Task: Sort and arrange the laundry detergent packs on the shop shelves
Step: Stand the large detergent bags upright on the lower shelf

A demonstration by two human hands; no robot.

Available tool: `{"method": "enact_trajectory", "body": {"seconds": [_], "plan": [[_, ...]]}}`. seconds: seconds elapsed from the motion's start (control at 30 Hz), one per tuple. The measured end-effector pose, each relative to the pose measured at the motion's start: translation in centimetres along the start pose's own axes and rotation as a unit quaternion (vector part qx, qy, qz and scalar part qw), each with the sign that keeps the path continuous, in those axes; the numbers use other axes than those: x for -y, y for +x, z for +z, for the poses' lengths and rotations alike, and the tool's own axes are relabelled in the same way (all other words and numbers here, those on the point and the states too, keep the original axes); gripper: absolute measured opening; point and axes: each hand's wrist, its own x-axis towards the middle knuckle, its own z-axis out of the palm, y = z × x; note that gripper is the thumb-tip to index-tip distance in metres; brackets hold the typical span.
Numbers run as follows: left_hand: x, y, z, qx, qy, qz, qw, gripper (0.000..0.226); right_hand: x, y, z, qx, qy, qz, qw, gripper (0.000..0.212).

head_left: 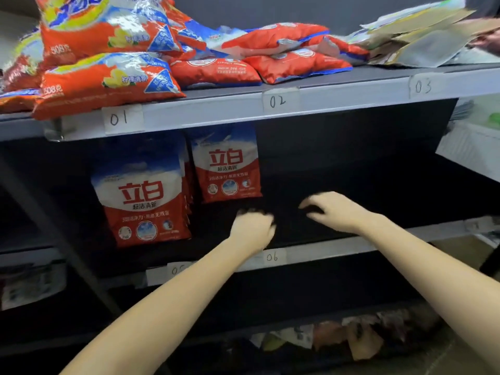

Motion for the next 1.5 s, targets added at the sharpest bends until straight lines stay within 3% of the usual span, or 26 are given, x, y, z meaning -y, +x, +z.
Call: {"method": "enact_trajectory", "body": {"seconds": [0.3, 0.6, 0.97, 1.17, 1.27, 1.5], "plan": [[-0.4, -0.3, -14.8, -0.114, -0.001, 0.043, 0.993, 0.032, 3.0, -1.8, -14.6, -0.144, 0.050, -0.048, 0.987, 0.026], [2.6, 4.1, -26.0, -0.239, 0.020, 0.033, 0.970, 0.034, 2.2, 2.6, -23.4, -0.252, 0.005, -0.045, 0.967, 0.018], [9.5, 16.1, -26.7, -0.294, -0.050, -0.123, 0.947, 0.029, -2.5, 14.4, -27.9, -0.273, -0.052, 0.065, 0.959, 0.026], [11.3, 18.8, -26.3, -0.277, -0.050, -0.172, 0.944, 0.034, -4.2, 21.0, -28.9, -0.276, -0.007, 0.133, 0.952, 0.035], [11.0, 19.5, -25.4, -0.263, -0.024, -0.180, 0.947, 0.035, -4.5, 23.5, -27.8, -0.248, 0.075, 0.165, 0.952, 0.047], [11.4, 20.0, -24.9, -0.284, -0.013, -0.185, 0.941, 0.034, -5.8, 24.2, -27.5, -0.262, 0.131, 0.154, 0.944, 0.048]]}}
